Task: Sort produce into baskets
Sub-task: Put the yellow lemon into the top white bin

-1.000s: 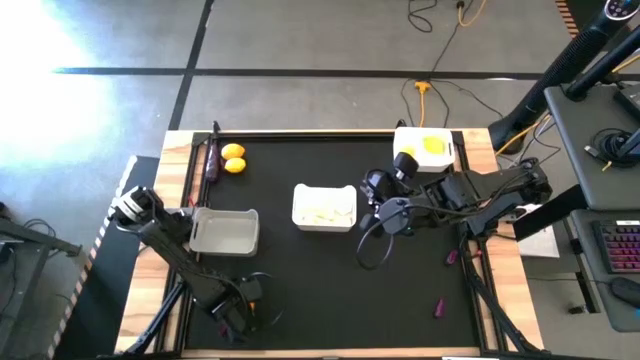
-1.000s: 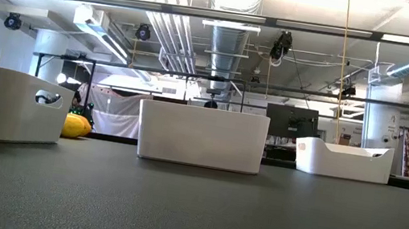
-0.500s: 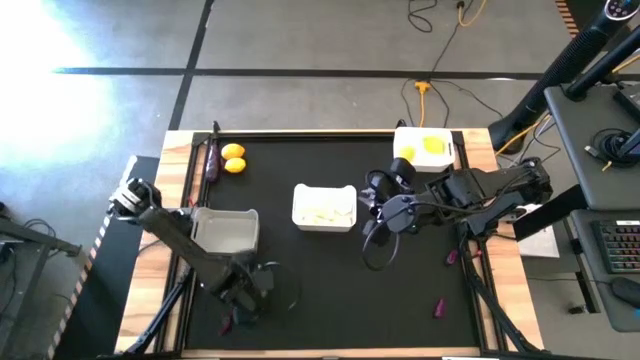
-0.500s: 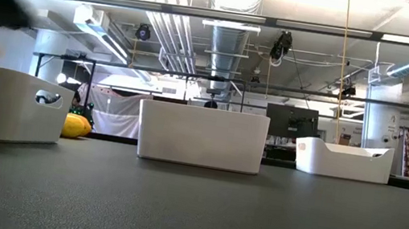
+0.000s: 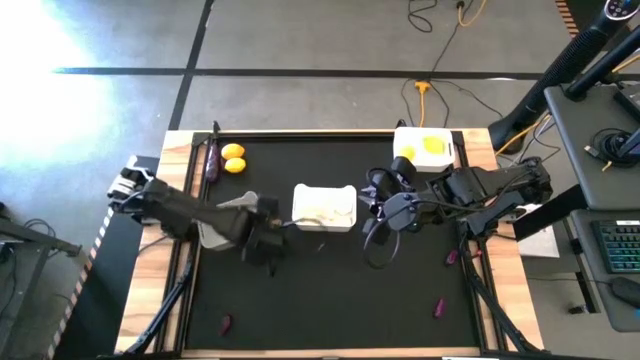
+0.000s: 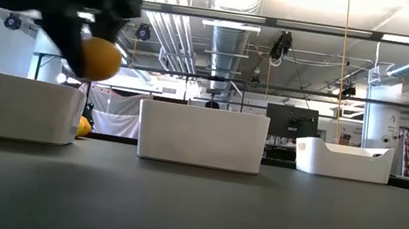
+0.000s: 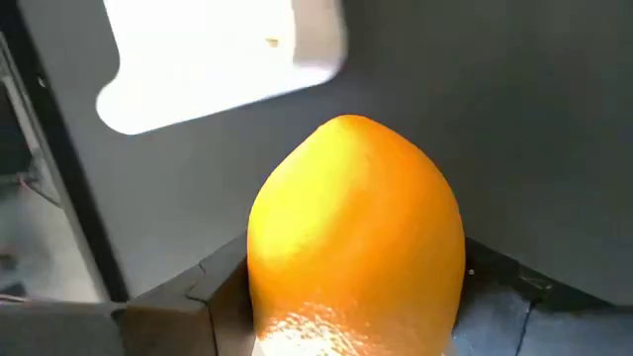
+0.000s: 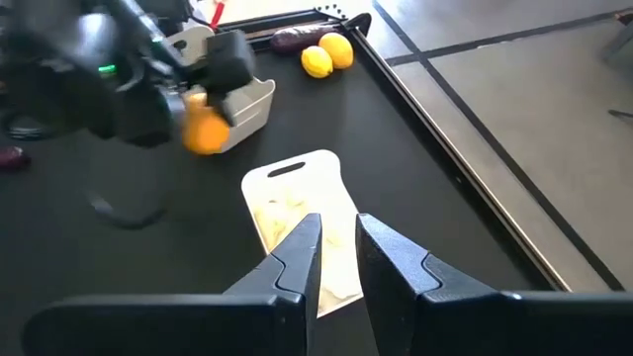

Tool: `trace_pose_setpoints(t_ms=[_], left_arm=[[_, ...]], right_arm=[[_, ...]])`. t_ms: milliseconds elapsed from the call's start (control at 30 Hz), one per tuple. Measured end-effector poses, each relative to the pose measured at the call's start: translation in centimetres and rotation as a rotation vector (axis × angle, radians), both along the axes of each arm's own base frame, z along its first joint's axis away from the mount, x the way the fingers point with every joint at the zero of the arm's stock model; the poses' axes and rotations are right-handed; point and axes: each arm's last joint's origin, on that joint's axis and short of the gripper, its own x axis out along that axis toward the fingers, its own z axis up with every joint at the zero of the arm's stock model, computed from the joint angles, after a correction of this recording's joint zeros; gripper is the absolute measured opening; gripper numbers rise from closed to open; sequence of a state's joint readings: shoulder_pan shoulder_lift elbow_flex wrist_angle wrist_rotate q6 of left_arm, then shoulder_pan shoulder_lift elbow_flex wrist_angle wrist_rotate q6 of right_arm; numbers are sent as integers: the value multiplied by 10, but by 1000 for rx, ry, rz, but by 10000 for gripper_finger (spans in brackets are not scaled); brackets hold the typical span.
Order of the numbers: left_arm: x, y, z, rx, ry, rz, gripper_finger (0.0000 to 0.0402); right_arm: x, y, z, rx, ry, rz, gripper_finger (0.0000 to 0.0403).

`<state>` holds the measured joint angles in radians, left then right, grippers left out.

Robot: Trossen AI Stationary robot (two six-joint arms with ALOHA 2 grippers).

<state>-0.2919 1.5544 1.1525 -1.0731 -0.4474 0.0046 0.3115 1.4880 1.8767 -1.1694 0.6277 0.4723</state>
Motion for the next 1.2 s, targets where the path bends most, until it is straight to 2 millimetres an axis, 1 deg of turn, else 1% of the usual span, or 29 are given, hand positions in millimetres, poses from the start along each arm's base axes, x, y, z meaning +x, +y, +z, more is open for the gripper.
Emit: trace_pose_setpoints(t_ms=[167,200,267,300,367,467,533,567,600,667,733,767,867,1000,1100,1200], left_arm=[[12,34,13,14,40,-61,231],[15,42,17,17,39,-66,232],[25,64,29,19,-21,-46,232],[30,79,35,16,-67,-12,232],[38,115,46,-42,-182,91,232],[44,177,53,-172,-372,357,232],[42,217,48,-240,-455,539,232],[41,234,44,-258,-482,613,232],[40,248,39,-264,-492,673,232],[42,268,28,-271,-493,747,232],[49,281,13,-309,-480,805,232],[54,284,4,-341,-461,819,232],[69,290,-18,-434,-424,833,236],[85,296,-43,-471,-383,872,255],[94,299,-53,-510,-372,869,276],[98,301,-59,-521,-364,870,293]], right_arm=[[-1,2,-1,27,0,-22,59],[-2,2,-2,30,4,-25,59],[-4,3,-3,33,23,-32,59],[-5,3,-4,39,27,-41,59],[-6,2,-5,47,31,-55,59],[-5,2,-6,46,36,-56,59],[-5,2,-7,45,38,-57,59],[-5,2,-7,45,37,-57,59],[-5,2,-8,44,39,-57,59],[-4,3,-9,46,41,-61,59],[-4,3,-11,52,40,-68,59],[-4,3,-11,57,38,-74,59],[-3,3,-13,74,31,-95,59],[-3,3,-15,101,21,-124,59],[-3,3,-19,119,21,-149,59],[-2,3,-23,128,27,-163,59]])
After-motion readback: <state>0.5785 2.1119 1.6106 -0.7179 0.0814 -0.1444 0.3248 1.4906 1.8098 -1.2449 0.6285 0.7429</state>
